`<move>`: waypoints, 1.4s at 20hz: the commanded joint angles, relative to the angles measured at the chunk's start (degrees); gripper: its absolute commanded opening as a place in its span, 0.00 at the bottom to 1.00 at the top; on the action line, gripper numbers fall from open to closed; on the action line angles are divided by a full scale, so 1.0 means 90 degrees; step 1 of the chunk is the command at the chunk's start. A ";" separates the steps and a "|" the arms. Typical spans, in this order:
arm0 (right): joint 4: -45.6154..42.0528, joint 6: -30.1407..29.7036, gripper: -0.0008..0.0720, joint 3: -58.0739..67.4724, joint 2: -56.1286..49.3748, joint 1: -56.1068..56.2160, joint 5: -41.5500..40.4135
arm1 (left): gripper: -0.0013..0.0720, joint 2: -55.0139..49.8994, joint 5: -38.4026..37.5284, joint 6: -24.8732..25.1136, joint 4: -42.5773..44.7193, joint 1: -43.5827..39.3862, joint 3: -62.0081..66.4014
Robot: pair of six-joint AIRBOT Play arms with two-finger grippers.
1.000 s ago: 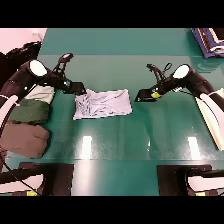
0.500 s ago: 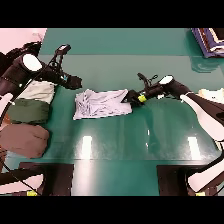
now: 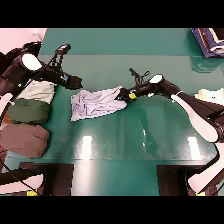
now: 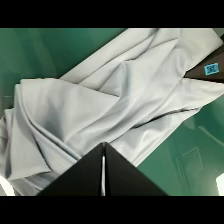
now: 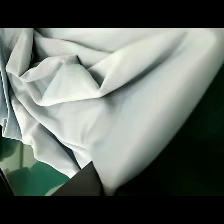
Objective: Fold the shirts.
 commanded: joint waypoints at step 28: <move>-0.1047 -0.0503 0.03 0.3252 0.1392 -0.6640 0.0272 | 0.05 0.0010 -0.0544 -0.0129 -0.0930 0.0002 0.0007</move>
